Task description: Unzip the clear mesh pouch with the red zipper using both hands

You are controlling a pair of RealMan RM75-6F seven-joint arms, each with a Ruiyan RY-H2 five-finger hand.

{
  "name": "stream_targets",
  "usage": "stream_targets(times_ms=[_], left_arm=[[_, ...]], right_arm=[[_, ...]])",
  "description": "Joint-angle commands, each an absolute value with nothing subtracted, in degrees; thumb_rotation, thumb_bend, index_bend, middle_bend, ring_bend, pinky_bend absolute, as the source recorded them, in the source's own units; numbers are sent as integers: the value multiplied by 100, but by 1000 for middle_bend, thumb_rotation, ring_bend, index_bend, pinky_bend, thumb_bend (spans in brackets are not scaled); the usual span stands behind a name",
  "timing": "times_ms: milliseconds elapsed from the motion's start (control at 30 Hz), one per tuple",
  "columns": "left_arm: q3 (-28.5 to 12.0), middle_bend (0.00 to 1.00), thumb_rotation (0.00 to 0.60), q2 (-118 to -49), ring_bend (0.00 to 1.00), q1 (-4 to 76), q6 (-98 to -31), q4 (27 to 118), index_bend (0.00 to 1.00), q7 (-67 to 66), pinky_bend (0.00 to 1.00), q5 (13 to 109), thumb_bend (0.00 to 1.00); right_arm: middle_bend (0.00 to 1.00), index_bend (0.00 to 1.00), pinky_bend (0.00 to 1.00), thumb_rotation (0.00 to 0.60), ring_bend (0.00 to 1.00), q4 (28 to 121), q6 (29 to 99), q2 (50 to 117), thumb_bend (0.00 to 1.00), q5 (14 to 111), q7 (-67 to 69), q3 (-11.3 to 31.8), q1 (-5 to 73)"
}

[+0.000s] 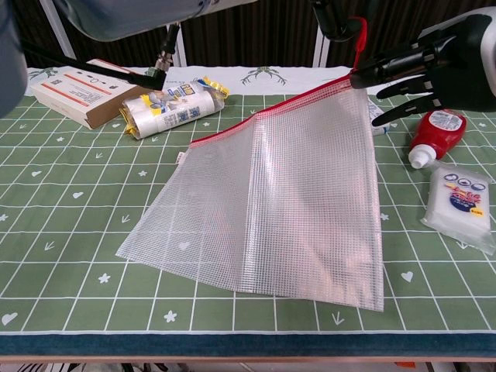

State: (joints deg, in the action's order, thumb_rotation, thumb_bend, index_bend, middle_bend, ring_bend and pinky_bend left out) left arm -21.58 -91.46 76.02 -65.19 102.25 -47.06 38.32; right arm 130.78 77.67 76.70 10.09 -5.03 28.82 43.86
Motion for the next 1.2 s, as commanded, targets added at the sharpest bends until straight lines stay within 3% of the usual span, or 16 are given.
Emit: stream_targets(times_ms=[33, 767, 1200], left_arm=[[-2151, 100, 600, -9143, 0, 7608, -6524, 10229, 567, -4704, 0, 3832, 454], [-2191, 100, 600, -9167, 0, 7714, -6573, 10244, 566, -4661, 0, 3684, 454], [-2116, 99, 600, -9089, 0, 7677, -6606, 10352, 566, -4621, 0, 3669, 454]], right_arm=[[21, 508, 208, 600, 0, 13089, 7774, 7684, 524, 1019, -506, 2875, 4379], [21, 509, 208, 600, 0, 13106, 7812, 7815, 570, 1128, -585, 2832, 4360], [44, 613, 208, 600, 0, 13160, 7733, 7799, 639, 1179, -529, 2885, 4302]])
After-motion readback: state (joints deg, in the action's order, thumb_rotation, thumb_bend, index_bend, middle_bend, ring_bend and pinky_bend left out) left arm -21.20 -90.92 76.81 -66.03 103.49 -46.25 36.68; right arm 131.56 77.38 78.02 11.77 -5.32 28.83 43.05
